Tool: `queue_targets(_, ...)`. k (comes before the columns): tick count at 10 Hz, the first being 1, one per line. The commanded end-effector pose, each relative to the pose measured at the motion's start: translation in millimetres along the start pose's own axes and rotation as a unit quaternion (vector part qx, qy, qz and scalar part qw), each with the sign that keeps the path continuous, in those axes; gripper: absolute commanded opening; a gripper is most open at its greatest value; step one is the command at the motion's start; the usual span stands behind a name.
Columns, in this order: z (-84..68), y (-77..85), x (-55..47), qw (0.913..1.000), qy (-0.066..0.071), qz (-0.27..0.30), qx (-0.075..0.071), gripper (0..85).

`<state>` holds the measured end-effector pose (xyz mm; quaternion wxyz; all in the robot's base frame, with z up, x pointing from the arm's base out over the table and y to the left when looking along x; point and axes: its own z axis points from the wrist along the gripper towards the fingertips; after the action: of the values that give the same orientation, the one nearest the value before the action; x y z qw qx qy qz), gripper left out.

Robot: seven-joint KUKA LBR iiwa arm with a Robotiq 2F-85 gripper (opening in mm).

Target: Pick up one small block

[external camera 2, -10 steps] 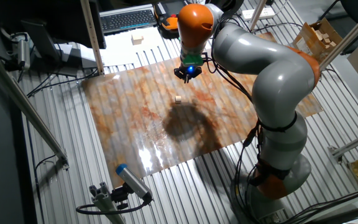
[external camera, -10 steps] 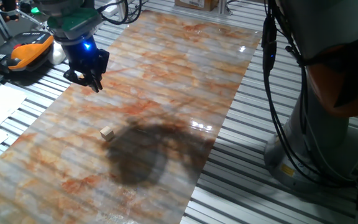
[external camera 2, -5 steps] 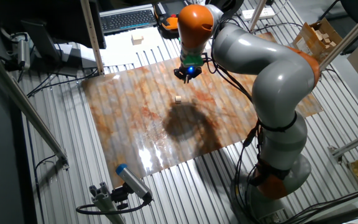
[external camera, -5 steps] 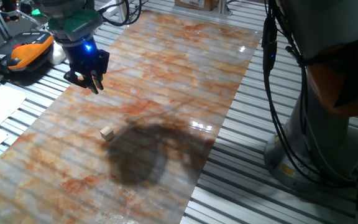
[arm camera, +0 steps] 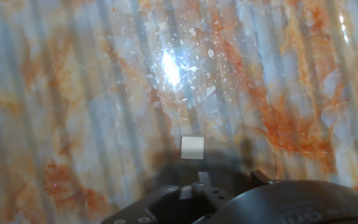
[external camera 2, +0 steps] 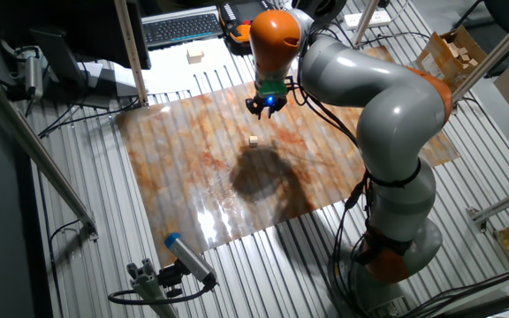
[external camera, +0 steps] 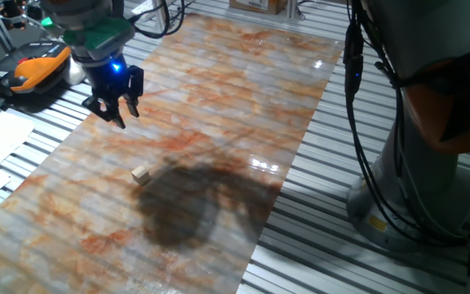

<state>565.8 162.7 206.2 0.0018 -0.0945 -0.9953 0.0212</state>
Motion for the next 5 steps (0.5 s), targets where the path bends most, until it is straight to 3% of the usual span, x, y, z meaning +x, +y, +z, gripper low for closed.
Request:
queue_targets(1, 1.5, 0.6, -0.2, 1.0, -0.001, 0.003, -0.001, 51.0)
queue_targets(5, 13.3, 5.1, -1.8, 0.9999, -0.007, 0.006, -0.007, 51.0)
